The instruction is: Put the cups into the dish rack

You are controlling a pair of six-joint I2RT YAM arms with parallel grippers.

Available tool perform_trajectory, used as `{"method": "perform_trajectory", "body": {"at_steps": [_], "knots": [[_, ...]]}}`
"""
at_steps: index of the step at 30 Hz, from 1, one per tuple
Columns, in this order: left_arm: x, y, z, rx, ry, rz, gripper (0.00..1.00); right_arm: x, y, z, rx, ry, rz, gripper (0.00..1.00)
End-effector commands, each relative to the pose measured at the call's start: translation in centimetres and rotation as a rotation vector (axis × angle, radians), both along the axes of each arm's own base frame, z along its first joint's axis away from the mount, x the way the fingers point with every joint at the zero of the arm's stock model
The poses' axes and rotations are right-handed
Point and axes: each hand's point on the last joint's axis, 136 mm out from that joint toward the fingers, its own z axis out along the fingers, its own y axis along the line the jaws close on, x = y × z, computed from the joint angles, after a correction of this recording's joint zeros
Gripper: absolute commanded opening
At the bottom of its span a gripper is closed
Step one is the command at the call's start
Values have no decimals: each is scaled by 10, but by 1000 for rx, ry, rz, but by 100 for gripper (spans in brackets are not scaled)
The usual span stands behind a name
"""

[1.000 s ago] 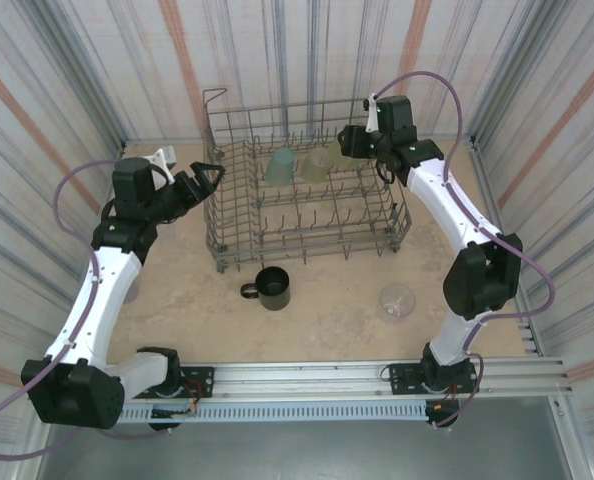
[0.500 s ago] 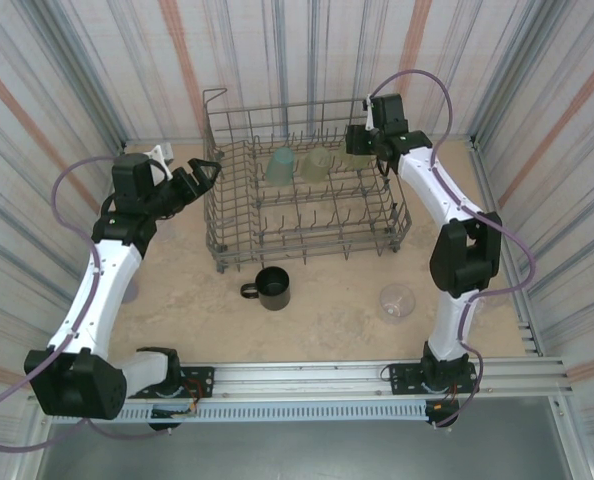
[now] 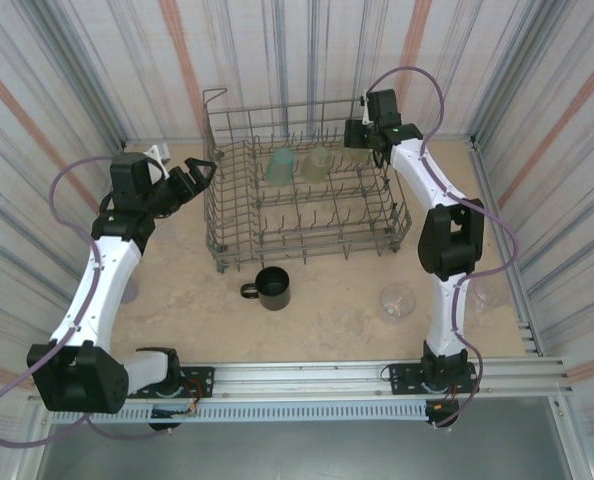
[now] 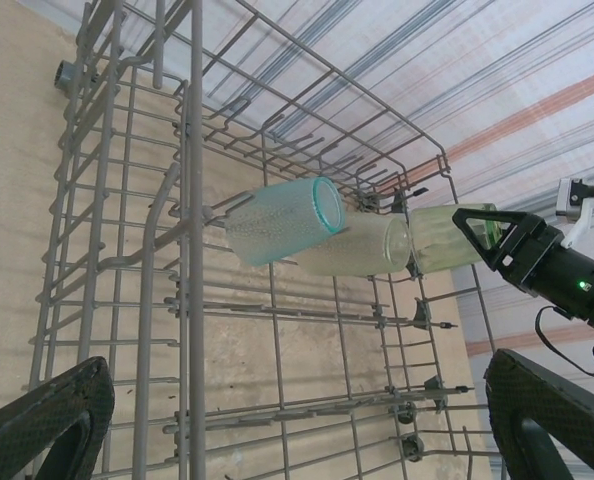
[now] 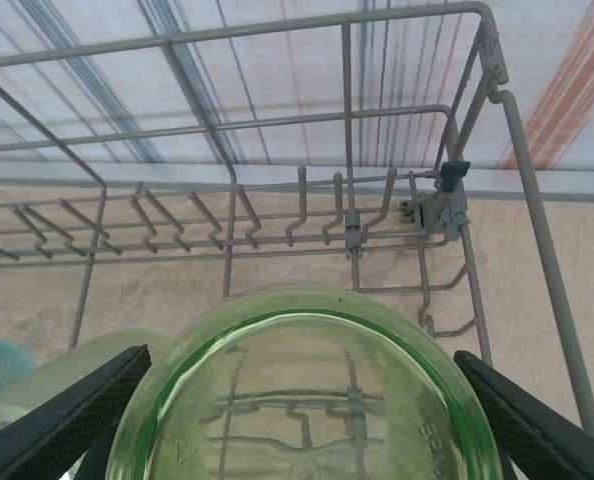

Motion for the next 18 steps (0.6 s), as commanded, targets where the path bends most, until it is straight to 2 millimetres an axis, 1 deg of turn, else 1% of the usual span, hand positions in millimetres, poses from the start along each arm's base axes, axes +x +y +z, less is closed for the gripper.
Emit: {"method": "perform_trajectory", "body": {"at_steps": [1, 7, 14, 18], "knots": [[7, 6, 11, 29, -43, 11, 99, 9, -2, 0, -20, -9, 2, 50], [9, 9, 10, 28, -41, 16, 99, 14, 0, -12, -16, 11, 3, 49], [10, 12, 7, 31, -35, 18, 99, 14, 3, -29, -17, 44, 3, 49], [10, 12, 5, 30, -32, 17, 99, 16, 5, -35, -17, 51, 7, 48]]}}
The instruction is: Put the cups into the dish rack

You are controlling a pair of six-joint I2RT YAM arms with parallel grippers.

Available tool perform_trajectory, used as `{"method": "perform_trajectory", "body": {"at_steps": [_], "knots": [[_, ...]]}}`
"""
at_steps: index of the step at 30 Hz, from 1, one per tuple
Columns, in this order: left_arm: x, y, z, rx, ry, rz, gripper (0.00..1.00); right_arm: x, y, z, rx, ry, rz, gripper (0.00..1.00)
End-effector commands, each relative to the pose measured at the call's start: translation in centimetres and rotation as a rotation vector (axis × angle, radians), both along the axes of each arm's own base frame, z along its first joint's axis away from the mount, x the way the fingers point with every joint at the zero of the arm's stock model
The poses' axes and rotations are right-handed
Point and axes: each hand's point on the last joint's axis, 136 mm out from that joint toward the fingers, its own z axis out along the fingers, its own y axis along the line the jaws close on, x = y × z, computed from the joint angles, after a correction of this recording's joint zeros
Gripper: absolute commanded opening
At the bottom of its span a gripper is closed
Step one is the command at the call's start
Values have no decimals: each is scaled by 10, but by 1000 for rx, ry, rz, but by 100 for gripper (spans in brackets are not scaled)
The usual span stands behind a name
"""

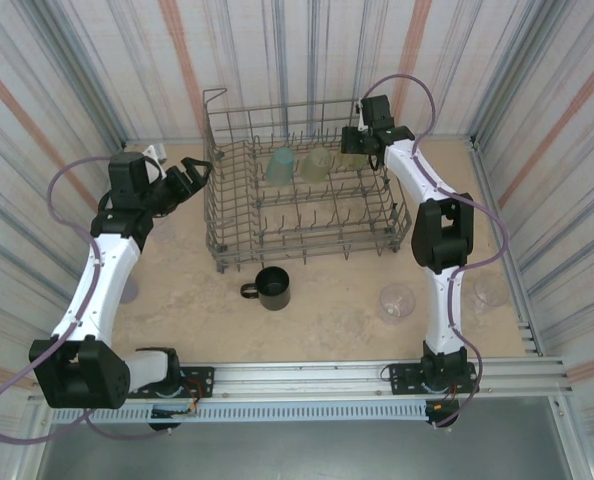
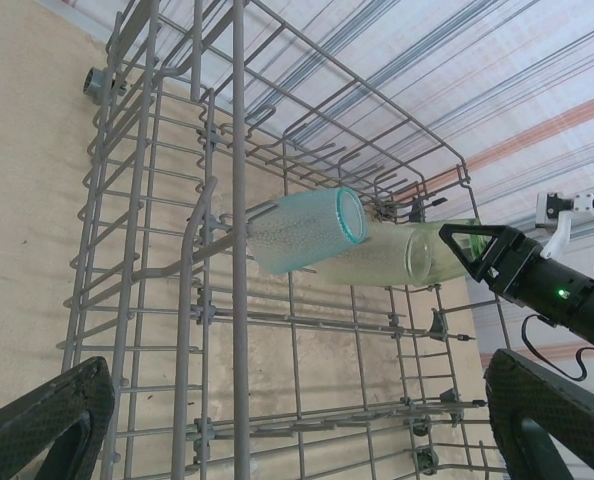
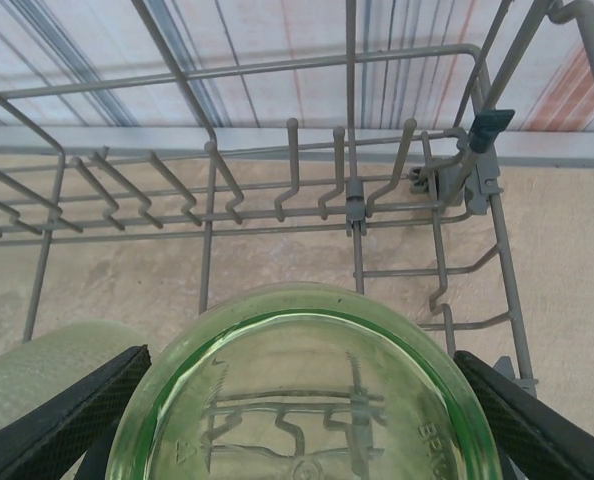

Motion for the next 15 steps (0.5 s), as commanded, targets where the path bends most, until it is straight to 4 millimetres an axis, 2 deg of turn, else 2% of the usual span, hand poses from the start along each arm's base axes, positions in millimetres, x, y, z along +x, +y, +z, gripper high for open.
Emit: {"method": "perform_trajectory", "body": {"at_steps": [1, 6, 15], "knots": [[4, 1, 11, 21, -45, -12, 99, 7, 2, 2, -3, -12, 4, 48], [5, 1, 9, 20, -41, -13, 99, 9, 5, -6, 2, -2, 9, 48], [8, 3, 9, 19, -37, -13, 99, 14, 8, -32, 3, 39, 6, 48]]}}
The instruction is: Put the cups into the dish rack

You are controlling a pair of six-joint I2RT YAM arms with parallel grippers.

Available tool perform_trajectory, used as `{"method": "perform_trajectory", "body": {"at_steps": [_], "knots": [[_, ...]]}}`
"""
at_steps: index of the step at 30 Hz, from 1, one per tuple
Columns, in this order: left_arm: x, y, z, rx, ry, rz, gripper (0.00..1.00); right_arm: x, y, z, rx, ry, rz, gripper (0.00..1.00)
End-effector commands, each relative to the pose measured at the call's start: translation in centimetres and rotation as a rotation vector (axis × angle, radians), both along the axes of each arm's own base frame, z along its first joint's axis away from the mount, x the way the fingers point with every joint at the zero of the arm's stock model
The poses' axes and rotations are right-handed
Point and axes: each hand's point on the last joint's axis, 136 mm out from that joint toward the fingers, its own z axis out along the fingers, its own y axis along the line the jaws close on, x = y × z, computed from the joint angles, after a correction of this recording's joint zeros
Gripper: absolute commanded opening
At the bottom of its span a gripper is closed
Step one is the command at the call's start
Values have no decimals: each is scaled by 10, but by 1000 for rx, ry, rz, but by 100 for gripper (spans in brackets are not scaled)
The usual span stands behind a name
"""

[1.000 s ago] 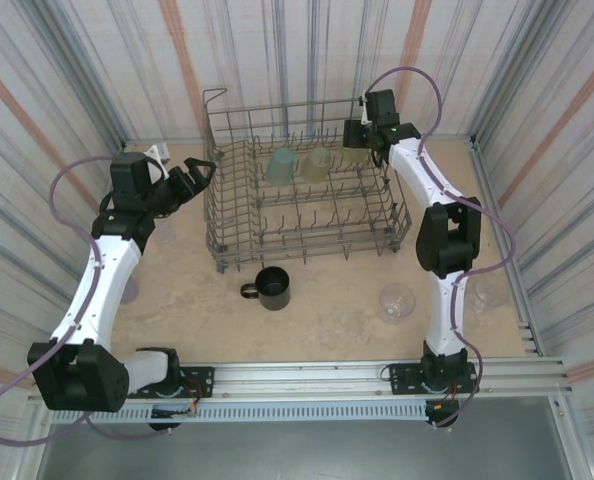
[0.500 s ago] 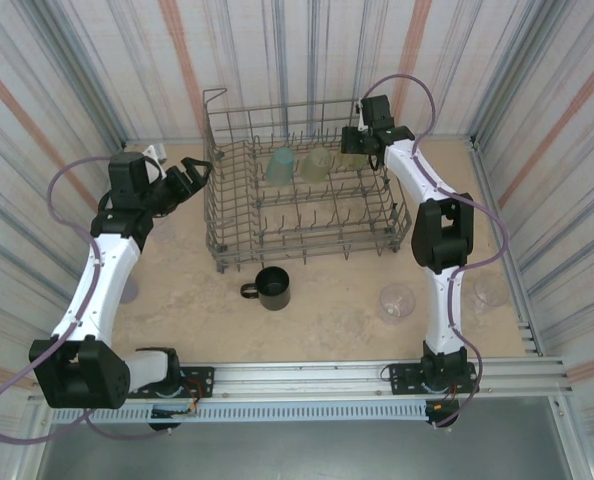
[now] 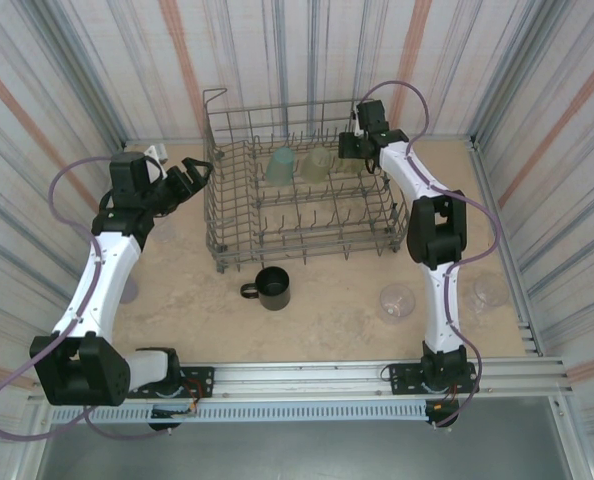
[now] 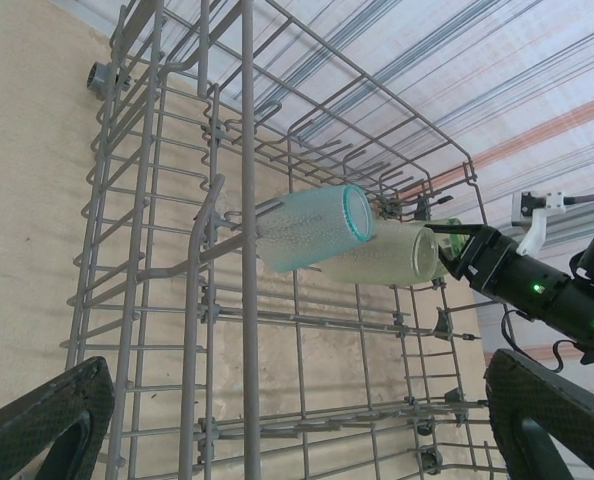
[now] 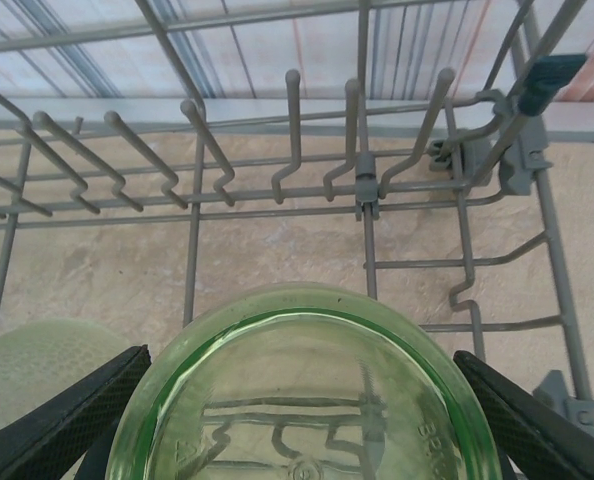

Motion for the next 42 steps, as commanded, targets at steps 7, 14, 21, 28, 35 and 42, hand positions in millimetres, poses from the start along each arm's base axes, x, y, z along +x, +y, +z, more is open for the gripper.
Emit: {"method": "perform_trajectory", "body": {"at_steps": [7, 14, 21, 28, 35, 42], "knots": [[6, 3, 16, 14, -49, -14, 99, 8, 4, -25, -9, 29, -3, 48], [7, 4, 18, 15, -50, -11, 99, 5, 12, -40, -33, 54, 16, 55], [8, 4, 21, 3, -55, -10, 99, 0, 23, -28, -16, 47, 40, 69], [6, 3, 24, -4, -59, -14, 99, -8, 27, -1, 52, 37, 40, 84], [1, 3, 26, 0, -67, -13, 99, -18, 27, 30, 159, 5, 29, 93], [-6, 3, 31, 3, -77, -13, 99, -24, 21, 43, 212, 2, 12, 99]]}}
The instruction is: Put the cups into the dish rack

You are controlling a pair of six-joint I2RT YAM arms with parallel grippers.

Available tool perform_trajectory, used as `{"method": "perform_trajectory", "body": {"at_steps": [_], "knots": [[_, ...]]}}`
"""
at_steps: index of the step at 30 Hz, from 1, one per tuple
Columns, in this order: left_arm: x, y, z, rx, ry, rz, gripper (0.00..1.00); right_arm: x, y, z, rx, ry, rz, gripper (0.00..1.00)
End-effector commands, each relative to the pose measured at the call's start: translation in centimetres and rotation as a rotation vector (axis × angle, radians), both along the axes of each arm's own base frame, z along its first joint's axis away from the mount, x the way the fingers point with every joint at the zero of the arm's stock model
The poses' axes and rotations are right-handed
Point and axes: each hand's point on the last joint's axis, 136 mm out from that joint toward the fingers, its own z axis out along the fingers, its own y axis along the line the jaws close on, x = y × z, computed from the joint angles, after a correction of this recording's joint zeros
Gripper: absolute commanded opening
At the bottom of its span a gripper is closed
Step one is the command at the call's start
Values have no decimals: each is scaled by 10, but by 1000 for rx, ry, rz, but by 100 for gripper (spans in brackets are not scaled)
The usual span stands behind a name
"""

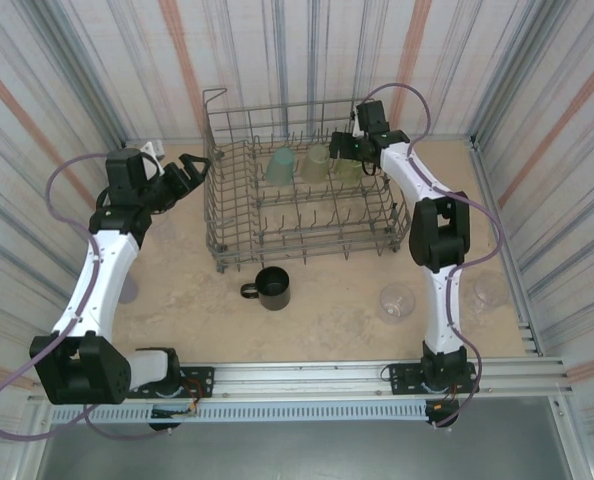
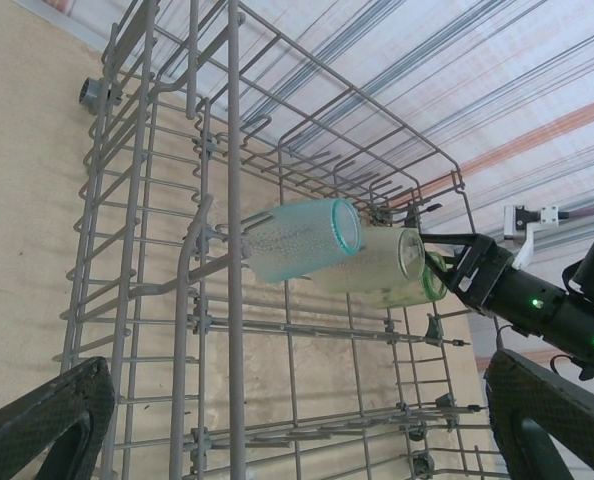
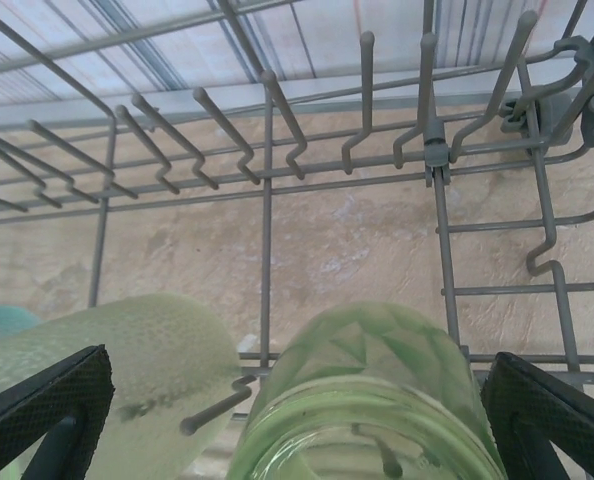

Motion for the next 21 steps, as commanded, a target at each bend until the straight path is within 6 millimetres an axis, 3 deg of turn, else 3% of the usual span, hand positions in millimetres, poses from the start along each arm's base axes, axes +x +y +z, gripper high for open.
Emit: {"method": "perform_trajectory", "body": {"at_steps": [1, 14, 15, 21], "knots": [[-9, 1, 20, 12, -56, -10, 99, -6, 0, 31, 64, -36, -8, 99], [-27, 3, 21, 26, -41, -11, 99, -26, -17, 67, 86, -93, -34, 99], [-28, 2, 21, 26, -35, -17, 99, -31, -19, 57, 84, -72, -37, 99], [-39, 1, 14, 19, 11, -19, 99, -53, -24, 62, 91, -72, -38, 99]]}}
